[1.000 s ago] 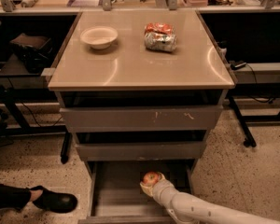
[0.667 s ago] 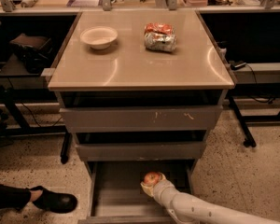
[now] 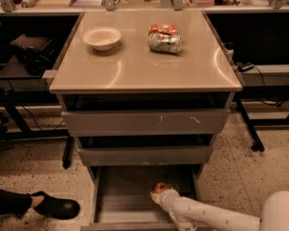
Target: Place apple into bottom drawer
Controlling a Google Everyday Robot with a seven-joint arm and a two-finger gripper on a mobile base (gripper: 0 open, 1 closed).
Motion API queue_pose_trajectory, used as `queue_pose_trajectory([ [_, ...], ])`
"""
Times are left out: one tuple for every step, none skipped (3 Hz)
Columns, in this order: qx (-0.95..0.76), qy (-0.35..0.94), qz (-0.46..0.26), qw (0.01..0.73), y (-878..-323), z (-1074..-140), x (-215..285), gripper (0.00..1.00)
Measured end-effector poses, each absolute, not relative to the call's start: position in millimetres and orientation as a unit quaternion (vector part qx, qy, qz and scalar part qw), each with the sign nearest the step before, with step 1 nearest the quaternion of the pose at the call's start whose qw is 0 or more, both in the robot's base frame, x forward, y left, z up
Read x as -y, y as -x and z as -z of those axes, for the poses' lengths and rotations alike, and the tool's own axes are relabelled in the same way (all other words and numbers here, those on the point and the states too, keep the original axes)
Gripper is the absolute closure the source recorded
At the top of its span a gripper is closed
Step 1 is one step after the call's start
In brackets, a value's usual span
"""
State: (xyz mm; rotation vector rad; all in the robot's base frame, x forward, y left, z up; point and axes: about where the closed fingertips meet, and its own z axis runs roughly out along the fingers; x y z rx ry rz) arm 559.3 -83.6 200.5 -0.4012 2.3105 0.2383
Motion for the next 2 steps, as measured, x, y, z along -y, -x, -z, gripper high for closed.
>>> queue_pose_trajectory([
  [-0.92,0.124,-0.071,0.366,-575.1,-158.8,100.2,1.0],
  [-0.925,0.111,-0.033,0.361,-585.8,-136.8,113.5,1.0],
])
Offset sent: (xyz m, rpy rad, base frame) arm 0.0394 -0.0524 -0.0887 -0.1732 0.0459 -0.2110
